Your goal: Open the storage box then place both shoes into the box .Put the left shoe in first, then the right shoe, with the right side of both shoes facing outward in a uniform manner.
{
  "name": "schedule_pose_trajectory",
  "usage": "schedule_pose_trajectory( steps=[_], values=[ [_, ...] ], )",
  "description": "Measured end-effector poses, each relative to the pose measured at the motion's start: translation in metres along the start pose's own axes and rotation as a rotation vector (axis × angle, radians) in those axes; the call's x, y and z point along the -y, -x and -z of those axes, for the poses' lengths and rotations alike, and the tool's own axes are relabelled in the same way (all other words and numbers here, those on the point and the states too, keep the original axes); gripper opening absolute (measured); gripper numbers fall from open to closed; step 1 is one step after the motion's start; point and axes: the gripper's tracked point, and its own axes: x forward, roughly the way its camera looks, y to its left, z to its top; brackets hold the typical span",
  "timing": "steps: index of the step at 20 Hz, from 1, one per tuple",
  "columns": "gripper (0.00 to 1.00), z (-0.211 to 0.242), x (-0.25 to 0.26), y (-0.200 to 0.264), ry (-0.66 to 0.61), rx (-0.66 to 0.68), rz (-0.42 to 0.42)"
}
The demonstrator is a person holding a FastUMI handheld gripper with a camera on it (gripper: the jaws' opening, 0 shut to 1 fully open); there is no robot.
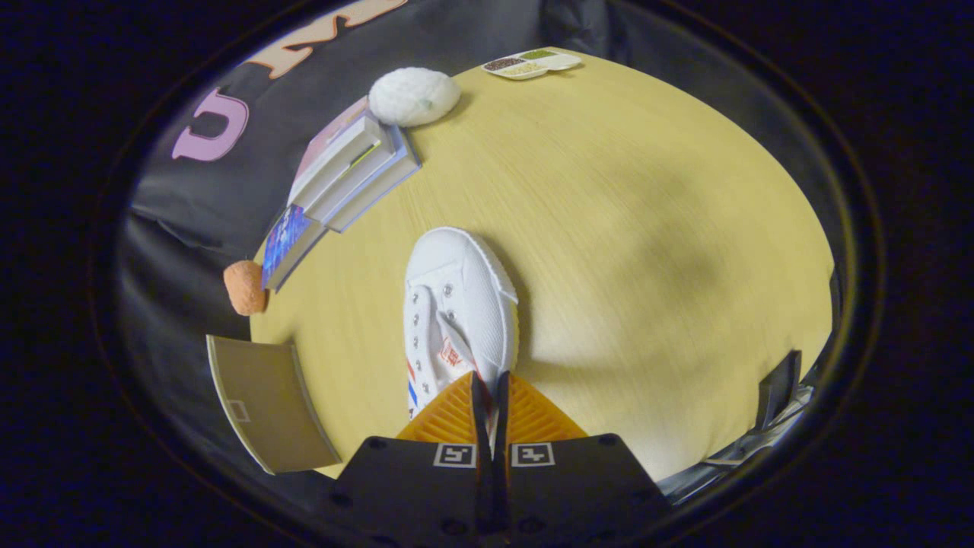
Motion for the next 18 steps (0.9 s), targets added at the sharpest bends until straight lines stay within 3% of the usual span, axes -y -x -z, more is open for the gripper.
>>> schedule_pose_trajectory(
  steps=[6,12,18],
  values=[
    [0.03,0.014,-0.083,0.026,-0.069,-0.024,-0.171],
    [0.02,0.038,-0.218,0.064,0.026,-0.031,-0.349],
    [0.02,0.094,-0.35,0.088,0.11,-0.095,-0.509]
  ],
)
